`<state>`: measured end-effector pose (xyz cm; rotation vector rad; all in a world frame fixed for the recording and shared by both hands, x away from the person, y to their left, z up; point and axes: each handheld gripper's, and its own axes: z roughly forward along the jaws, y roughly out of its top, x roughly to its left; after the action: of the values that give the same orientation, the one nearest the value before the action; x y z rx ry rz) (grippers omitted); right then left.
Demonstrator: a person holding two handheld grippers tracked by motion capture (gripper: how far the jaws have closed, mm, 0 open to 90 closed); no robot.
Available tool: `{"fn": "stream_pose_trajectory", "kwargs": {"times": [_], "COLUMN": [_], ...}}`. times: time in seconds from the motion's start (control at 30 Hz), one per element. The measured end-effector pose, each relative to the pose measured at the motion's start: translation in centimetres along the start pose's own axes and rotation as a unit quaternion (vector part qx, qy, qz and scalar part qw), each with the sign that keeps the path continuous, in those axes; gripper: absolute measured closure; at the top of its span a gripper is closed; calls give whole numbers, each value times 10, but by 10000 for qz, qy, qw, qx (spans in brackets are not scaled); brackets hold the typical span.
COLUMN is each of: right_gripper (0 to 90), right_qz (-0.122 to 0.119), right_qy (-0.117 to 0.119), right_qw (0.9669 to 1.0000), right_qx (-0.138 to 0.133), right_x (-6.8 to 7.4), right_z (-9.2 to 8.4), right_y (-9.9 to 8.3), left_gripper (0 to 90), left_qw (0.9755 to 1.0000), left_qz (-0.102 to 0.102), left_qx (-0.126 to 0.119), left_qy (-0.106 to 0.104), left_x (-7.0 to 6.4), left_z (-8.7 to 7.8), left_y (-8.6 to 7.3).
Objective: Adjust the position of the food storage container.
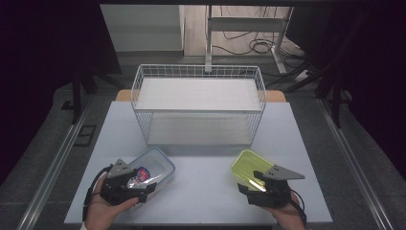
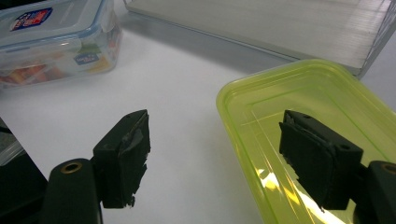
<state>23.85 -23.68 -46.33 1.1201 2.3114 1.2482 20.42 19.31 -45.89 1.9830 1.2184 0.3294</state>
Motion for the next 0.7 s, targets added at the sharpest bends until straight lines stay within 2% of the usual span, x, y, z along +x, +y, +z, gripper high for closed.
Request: {"fn": "stream_pose_trajectory", "kwargs": {"times": [0.17, 0.27, 0.43, 0.6, 0.63, 0.67, 0.7], "right_gripper": [247, 247, 247, 247, 246, 246, 246], "right_qz": [-8, 30, 24, 22, 4, 4, 4], "right_qy": [21, 5, 3, 21, 22, 17, 17], "right_qw": [10000, 10000, 10000, 10000, 10000, 10000, 10000], "right_qx": [-27, -31, 12, 9, 8, 13, 13], "right_x": [1, 0, -1, -1, -1, -1, -1], "right_z": [-2, -2, 1, 2, 2, 2, 2], "right_y": [2, 2, 2, 4, 4, 5, 5], "left_gripper": [184, 198, 229, 310, 401, 449, 449], "left_qw": [10000, 9998, 9998, 9994, 9991, 9991, 9990], "left_qz": [-12, -37, -80, -250, -334, -334, -398], "left_qx": [9, -66, -178, -238, -235, -235, -212], "left_qy": [-95, -169, -104, 9, 56, 56, 73], "left_x": [-3, -3, 1, 14, 21, 21, 25], "left_z": [0, -3, -10, -27, -34, -34, -37], "left_y": [0, 2, 2, 1, -1, -1, -3]}}
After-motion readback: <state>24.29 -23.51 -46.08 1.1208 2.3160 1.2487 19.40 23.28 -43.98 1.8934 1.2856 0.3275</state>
